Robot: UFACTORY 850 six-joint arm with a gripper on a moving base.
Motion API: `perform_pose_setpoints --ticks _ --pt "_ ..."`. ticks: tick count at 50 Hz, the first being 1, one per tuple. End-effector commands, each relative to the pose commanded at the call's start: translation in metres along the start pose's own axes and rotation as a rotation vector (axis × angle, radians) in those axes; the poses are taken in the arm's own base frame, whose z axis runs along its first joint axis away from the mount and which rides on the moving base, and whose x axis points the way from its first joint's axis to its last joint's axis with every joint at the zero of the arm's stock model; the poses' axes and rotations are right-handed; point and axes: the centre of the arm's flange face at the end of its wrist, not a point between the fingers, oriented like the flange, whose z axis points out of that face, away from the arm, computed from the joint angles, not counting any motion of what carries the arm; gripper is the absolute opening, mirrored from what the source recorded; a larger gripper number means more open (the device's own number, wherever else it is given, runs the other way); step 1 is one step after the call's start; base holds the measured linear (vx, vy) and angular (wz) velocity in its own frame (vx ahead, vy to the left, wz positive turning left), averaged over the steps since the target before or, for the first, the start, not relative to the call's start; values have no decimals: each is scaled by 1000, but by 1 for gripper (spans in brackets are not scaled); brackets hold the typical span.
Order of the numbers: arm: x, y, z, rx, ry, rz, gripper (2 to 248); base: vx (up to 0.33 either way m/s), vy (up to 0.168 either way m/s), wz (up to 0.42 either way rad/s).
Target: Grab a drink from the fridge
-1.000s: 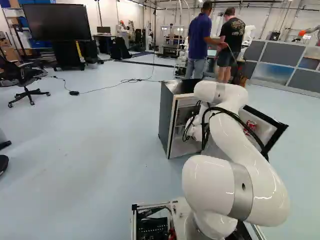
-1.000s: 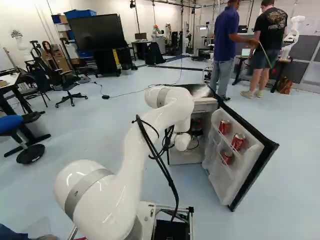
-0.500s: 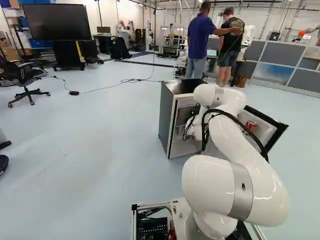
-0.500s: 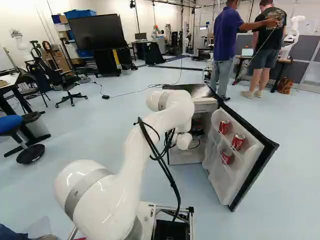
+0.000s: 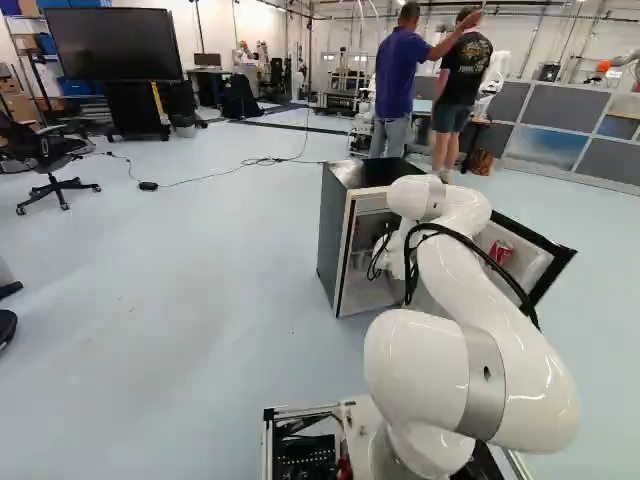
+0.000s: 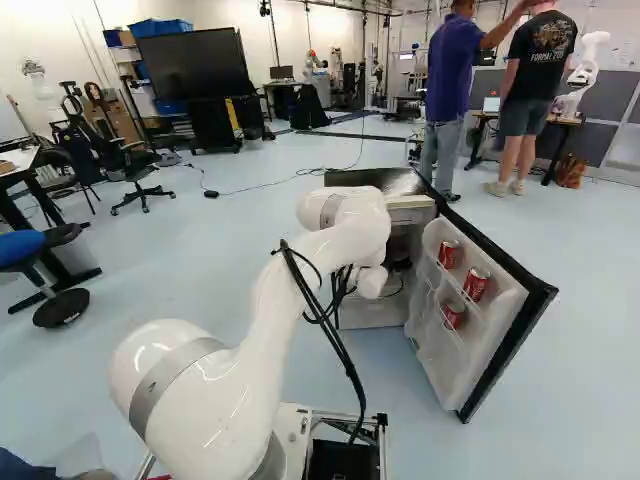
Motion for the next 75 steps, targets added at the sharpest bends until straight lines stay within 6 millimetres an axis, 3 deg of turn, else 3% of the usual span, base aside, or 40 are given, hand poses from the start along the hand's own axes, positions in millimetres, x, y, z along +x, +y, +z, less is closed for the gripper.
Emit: perform_pose_setpoints --ticks 39,54,75 --pt "-14 5 32 -6 -32 -4 247 0 0 0" --pt "-5 3 40 -4 -45 -7 247 0 0 0" --pt "-10 1 54 -2 -64 -11 247 0 0 0"
